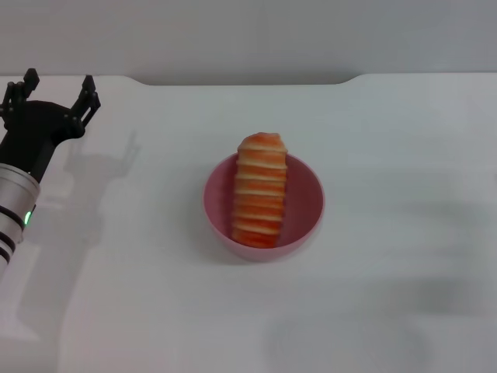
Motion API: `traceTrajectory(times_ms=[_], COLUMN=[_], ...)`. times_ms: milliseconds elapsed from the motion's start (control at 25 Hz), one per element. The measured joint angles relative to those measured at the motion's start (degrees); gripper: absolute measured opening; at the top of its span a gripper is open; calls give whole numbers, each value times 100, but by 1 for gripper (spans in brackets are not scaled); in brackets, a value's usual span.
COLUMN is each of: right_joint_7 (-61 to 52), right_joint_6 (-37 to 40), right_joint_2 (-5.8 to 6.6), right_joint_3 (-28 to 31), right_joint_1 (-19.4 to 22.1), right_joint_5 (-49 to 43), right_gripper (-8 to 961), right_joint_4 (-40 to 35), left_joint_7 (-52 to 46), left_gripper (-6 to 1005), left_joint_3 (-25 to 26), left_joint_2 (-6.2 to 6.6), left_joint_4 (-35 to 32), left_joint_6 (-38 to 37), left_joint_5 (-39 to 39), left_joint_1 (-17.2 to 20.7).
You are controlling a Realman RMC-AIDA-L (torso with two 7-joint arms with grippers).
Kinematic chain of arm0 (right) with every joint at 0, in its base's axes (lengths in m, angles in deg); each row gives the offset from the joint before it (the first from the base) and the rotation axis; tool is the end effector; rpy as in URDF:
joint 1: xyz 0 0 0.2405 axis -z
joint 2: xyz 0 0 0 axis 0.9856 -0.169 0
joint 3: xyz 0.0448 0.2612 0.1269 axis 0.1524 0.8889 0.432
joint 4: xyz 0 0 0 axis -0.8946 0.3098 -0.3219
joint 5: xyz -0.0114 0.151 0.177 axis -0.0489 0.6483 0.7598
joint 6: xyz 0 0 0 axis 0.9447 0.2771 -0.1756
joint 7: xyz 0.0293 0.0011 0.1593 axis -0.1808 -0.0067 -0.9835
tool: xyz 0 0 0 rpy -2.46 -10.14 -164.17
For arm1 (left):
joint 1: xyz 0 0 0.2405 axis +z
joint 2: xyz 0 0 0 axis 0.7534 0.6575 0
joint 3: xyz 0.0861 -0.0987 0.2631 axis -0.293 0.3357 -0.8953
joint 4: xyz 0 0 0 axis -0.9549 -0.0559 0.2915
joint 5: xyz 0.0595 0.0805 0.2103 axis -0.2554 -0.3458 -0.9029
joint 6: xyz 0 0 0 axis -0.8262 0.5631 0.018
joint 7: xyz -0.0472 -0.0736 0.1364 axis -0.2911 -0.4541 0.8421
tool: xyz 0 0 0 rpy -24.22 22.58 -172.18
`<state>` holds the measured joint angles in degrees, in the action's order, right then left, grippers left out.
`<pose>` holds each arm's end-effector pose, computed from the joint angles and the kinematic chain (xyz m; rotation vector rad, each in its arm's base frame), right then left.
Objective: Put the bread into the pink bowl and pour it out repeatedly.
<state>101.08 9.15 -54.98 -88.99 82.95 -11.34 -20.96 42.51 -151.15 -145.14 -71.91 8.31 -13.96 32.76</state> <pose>0.3816 0.3041 -0.0136 -1.3669 0.5683 0.5504 -0.3431 0.3855 -0.0475 -1.6218 -0.5187 -0.6454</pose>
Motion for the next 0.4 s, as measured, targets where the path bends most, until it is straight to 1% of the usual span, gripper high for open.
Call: traceTrajectory(times_ms=[400], right_joint_7=[13], right_joint_6=[17], right_joint_2=[17], right_joint_3=[-33], right_joint_1=[-48], right_joint_5=[-27], right_gripper=[739], right_joint_4=[183], left_joint_7=[-30], left_gripper=[861], left_joint_3=[-186], left_joint_2=[-6], left_joint_4=[-42], left_joint_6=[28], left_joint_5=[5], left_joint_1=[56])
